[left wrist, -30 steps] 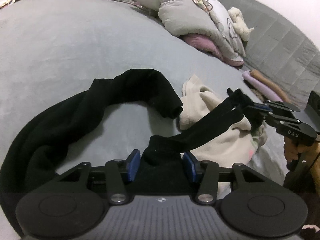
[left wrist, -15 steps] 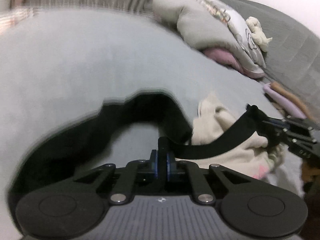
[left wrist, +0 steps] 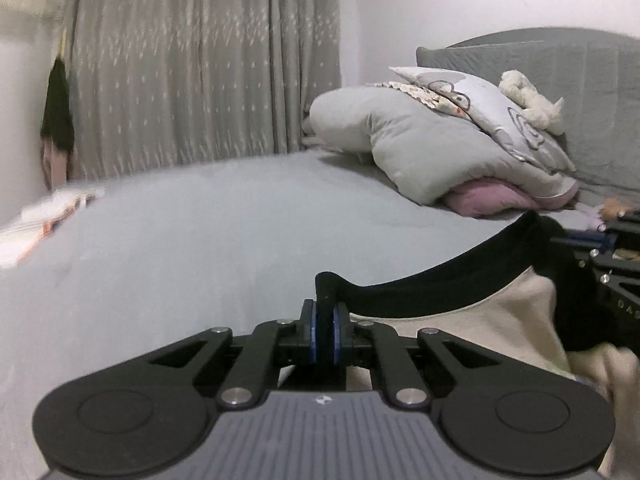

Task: Fold clothes
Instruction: 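Lift the cream sweatshirt by its black sleeves with both grippers, then lower the cream sweatshirt onto the bed beside the black pants with both grippers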

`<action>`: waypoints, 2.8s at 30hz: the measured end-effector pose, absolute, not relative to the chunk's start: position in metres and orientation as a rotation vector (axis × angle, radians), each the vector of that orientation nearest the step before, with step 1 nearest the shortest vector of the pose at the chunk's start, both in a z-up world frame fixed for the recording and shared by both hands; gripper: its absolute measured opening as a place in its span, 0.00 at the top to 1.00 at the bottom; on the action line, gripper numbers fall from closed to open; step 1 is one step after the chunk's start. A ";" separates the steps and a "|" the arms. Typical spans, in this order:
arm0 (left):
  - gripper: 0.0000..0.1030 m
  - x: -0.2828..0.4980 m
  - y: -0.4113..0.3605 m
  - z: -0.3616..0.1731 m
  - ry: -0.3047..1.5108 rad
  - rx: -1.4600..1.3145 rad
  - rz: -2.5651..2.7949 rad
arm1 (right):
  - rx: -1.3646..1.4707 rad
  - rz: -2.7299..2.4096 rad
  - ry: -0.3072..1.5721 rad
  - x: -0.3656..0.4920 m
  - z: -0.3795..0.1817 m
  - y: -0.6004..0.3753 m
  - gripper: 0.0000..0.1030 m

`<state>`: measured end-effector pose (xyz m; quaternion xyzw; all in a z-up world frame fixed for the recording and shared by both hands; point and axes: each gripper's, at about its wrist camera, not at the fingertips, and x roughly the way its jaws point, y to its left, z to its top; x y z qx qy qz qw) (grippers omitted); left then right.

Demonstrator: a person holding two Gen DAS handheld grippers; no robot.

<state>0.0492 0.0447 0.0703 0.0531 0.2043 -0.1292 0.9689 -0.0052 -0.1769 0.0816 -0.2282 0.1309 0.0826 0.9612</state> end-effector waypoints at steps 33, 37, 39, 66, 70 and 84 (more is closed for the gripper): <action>0.92 0.311 -0.049 -0.033 0.574 0.348 -0.085 | -0.577 -0.022 0.550 0.298 -0.055 -0.186 0.94; 0.92 0.309 -0.050 -0.034 0.598 0.350 -0.079 | -0.592 -0.007 0.598 0.305 -0.064 -0.186 0.92; 0.92 0.304 -0.051 -0.029 0.606 0.347 -0.077 | -0.610 -0.012 0.600 0.305 -0.066 -0.185 0.92; 0.06 0.164 -0.023 0.042 0.701 0.197 -0.114 | -0.435 0.052 0.674 0.138 0.050 -0.201 0.20; 0.06 0.135 -0.009 0.038 0.728 0.136 -0.111 | -0.392 0.062 0.691 0.104 0.055 -0.208 0.20; 0.06 0.069 0.040 0.028 0.773 -0.100 -0.115 | -0.305 0.092 0.710 0.029 0.051 -0.213 0.20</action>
